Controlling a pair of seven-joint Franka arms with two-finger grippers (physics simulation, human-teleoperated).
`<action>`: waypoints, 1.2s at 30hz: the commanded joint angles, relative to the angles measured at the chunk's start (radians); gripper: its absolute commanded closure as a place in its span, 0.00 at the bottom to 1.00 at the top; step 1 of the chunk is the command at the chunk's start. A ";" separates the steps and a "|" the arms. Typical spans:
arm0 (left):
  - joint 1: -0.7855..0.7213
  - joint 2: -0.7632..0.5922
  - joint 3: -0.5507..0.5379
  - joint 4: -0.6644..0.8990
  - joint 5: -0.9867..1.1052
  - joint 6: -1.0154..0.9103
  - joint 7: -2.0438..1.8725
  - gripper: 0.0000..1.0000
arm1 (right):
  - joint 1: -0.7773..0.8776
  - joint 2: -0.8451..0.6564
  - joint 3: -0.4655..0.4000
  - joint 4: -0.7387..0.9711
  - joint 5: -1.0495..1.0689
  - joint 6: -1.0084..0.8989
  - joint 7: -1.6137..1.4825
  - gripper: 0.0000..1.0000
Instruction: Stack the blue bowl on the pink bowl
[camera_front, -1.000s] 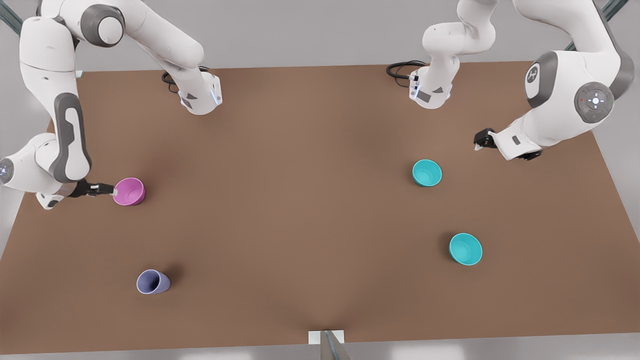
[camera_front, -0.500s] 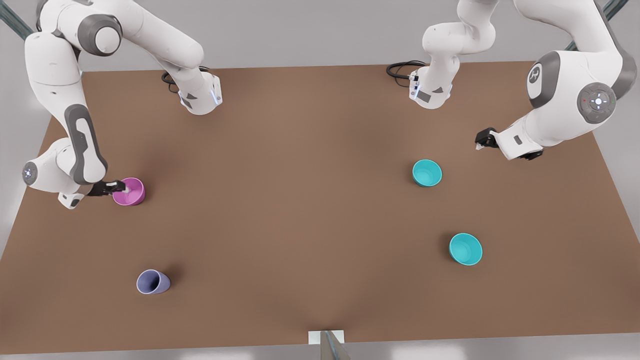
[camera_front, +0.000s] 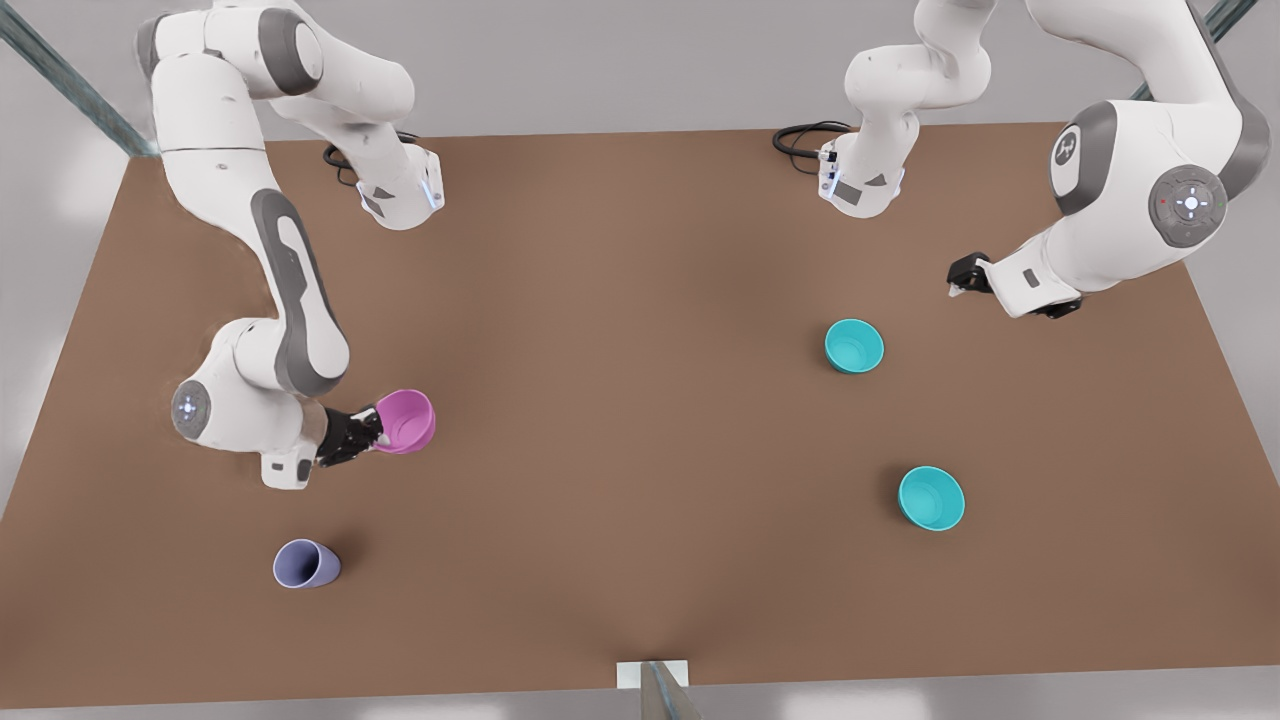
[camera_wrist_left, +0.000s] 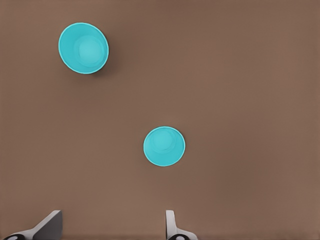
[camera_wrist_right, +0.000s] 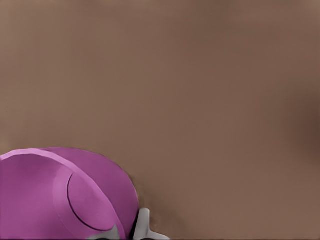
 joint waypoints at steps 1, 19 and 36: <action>0.003 0.000 -0.001 0.000 0.000 -0.002 0.003 0.00 | 0.153 0.064 0.000 0.112 0.083 -0.021 0.931 0.79; 0.007 0.044 0.000 0.000 -0.009 0.029 0.003 0.00 | 0.503 0.546 -0.029 0.643 -0.003 0.235 1.881 0.00; -0.047 0.321 0.152 -0.602 -0.329 0.852 0.345 0.00 | -0.167 -0.365 -0.027 0.183 -0.391 -0.465 0.546 0.00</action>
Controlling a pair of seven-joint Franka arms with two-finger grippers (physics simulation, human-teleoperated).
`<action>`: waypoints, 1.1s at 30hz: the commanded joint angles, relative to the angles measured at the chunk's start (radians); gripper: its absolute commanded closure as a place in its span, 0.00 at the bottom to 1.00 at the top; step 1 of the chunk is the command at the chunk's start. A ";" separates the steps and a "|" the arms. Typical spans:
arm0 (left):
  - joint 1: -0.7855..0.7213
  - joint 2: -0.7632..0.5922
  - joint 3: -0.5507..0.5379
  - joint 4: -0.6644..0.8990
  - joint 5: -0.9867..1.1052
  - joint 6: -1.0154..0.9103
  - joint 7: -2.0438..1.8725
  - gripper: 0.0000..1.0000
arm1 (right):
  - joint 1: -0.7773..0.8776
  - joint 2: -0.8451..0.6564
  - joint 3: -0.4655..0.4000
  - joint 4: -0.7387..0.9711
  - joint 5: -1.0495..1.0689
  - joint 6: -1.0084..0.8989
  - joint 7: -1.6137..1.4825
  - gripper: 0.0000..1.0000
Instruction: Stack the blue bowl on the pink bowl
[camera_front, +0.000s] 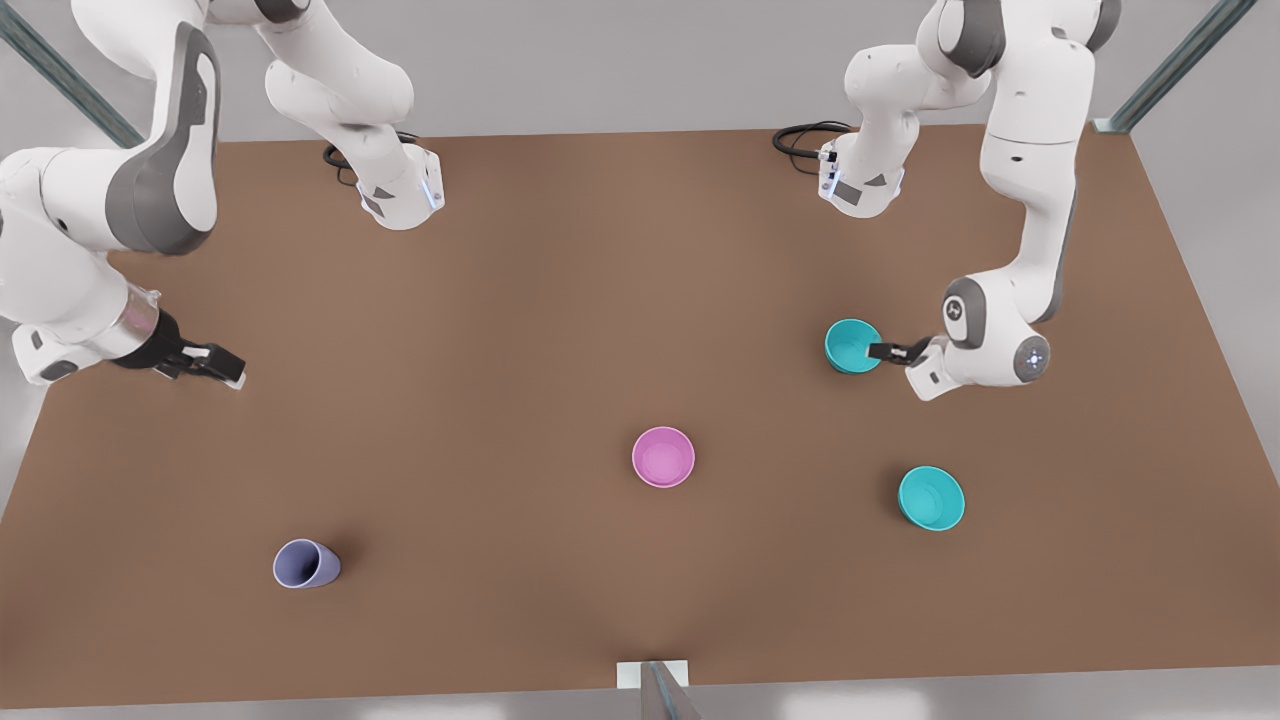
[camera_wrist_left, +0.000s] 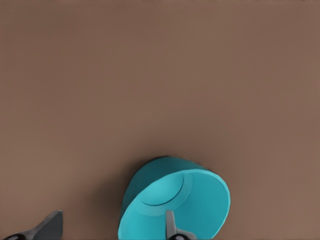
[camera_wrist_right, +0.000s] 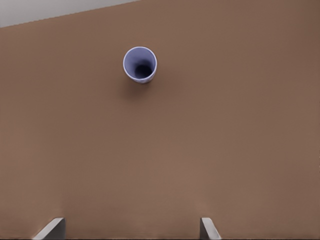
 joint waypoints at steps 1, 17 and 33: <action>-0.004 0.025 0.000 -0.001 -0.025 0.137 0.210 0.00 | 0.003 -0.015 0.000 -0.022 -0.002 -0.034 -0.311 0.00; -0.024 -0.001 0.000 0.025 -0.023 0.000 0.186 0.79 | 0.004 0.000 0.005 -0.012 0.001 -0.034 -0.309 0.00; -0.509 0.497 -0.003 1.113 -0.018 -0.238 -1.054 0.79 | 0.004 0.014 0.005 0.001 0.007 -0.031 -0.309 0.00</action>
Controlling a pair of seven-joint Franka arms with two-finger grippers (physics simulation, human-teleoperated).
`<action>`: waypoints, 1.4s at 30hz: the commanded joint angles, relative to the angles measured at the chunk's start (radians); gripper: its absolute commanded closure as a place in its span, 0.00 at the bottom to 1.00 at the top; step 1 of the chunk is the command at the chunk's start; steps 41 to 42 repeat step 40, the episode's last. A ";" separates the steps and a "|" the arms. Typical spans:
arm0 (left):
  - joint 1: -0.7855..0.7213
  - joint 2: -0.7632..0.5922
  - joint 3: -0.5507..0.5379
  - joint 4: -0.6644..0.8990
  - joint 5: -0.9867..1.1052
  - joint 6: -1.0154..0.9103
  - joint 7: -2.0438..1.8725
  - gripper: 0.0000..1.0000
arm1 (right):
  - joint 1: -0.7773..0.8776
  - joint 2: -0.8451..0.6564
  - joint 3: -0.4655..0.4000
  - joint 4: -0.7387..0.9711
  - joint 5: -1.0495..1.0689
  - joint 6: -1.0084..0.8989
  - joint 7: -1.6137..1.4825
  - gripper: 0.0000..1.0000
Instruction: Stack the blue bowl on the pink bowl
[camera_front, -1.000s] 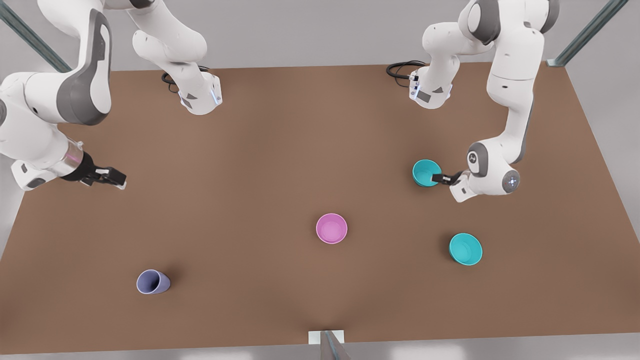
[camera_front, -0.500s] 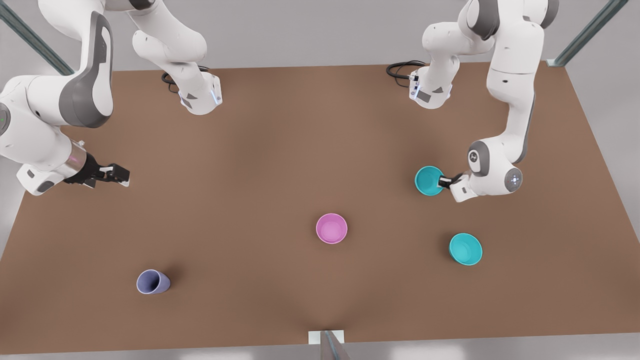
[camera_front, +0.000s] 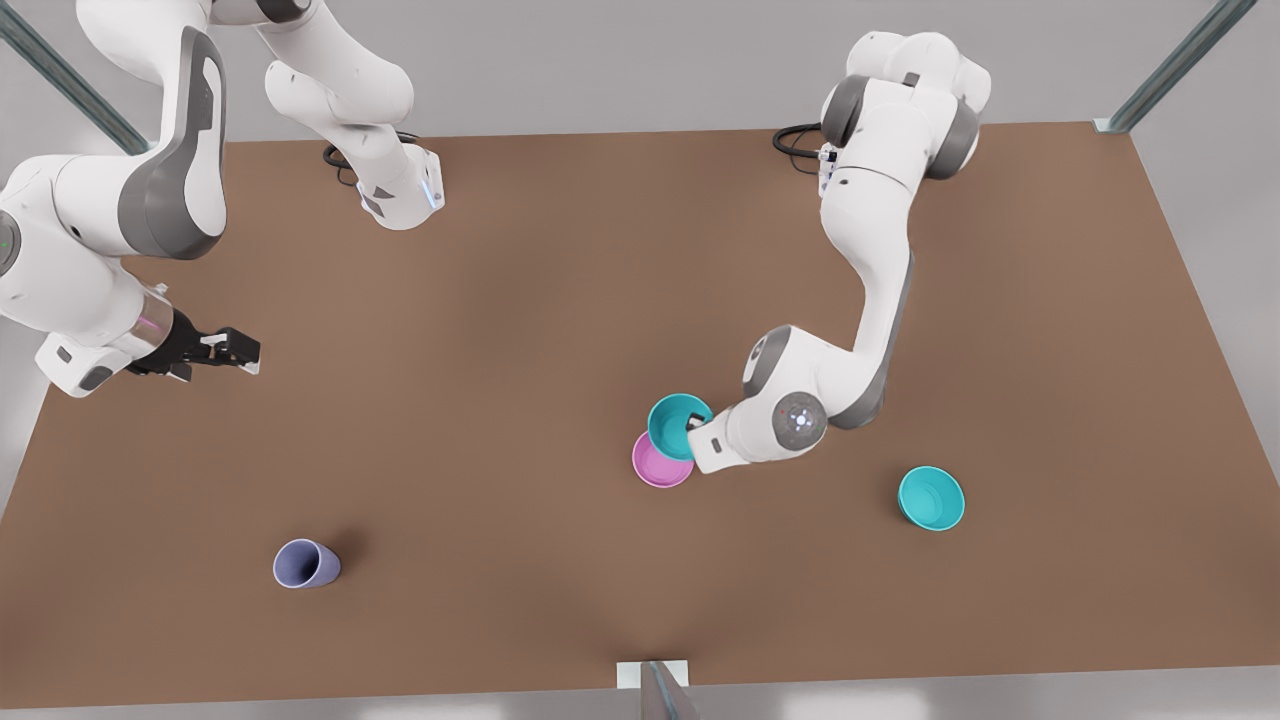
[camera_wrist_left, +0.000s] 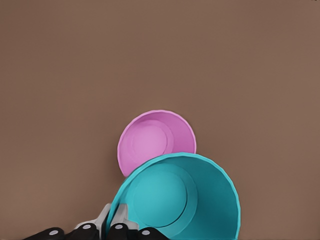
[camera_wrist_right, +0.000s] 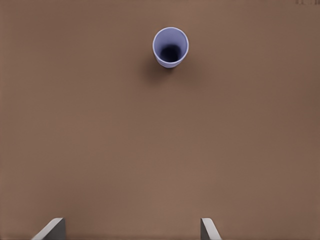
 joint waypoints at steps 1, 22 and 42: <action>-0.011 0.019 0.000 0.004 -0.004 0.075 -0.626 0.79 | 0.000 0.001 0.000 0.000 0.003 0.000 -0.050 0.00; -0.020 0.081 0.000 0.002 -0.007 0.132 -0.624 0.79 | 0.002 0.007 0.001 0.000 0.006 0.000 -0.048 0.00; 0.247 -0.593 0.012 -0.154 0.375 -0.577 -0.078 0.00 | 0.003 0.007 0.003 0.000 0.006 0.000 -0.047 0.00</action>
